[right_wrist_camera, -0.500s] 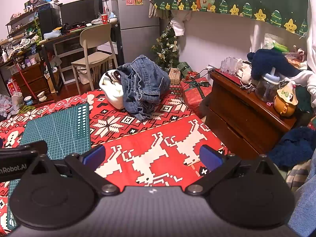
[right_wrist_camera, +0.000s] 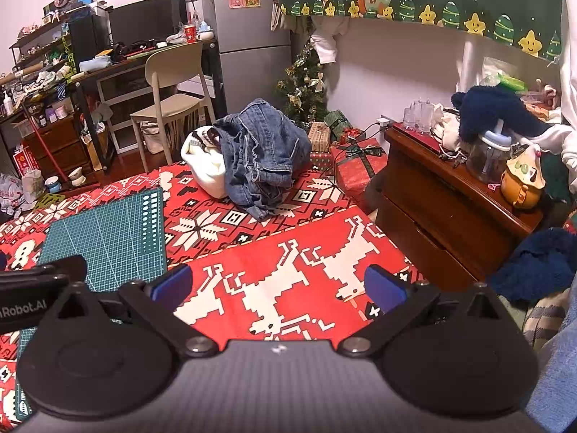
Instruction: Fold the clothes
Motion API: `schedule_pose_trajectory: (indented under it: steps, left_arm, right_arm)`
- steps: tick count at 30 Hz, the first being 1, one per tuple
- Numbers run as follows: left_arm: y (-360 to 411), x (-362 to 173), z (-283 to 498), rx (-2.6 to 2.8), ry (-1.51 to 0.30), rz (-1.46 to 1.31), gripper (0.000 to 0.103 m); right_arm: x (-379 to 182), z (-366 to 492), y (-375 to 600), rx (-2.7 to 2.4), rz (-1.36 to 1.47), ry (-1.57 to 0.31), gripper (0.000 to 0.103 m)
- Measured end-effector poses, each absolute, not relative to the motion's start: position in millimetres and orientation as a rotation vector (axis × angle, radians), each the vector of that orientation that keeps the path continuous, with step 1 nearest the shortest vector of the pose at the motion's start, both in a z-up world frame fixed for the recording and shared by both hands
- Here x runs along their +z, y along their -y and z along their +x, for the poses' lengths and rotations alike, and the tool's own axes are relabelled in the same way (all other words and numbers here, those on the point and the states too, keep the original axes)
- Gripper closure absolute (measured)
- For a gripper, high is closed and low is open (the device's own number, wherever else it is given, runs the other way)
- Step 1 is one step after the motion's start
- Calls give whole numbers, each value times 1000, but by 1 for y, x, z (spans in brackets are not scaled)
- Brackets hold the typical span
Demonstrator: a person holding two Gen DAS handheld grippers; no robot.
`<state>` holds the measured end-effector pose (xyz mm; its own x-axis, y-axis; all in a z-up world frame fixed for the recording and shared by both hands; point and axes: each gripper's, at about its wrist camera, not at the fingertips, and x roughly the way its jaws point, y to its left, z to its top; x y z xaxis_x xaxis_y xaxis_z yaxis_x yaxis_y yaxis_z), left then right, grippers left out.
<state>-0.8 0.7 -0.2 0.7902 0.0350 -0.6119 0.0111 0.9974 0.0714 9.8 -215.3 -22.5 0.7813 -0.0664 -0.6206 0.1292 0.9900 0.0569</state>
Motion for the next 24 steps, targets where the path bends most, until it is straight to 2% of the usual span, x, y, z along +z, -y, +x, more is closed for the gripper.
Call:
schedule_pose_trajectory:
  steps: [24]
  left_arm:
    - [-2, 0, -1, 14, -664, 75, 3]
  right_arm:
    - [-24, 13, 217, -95, 115, -680, 1]
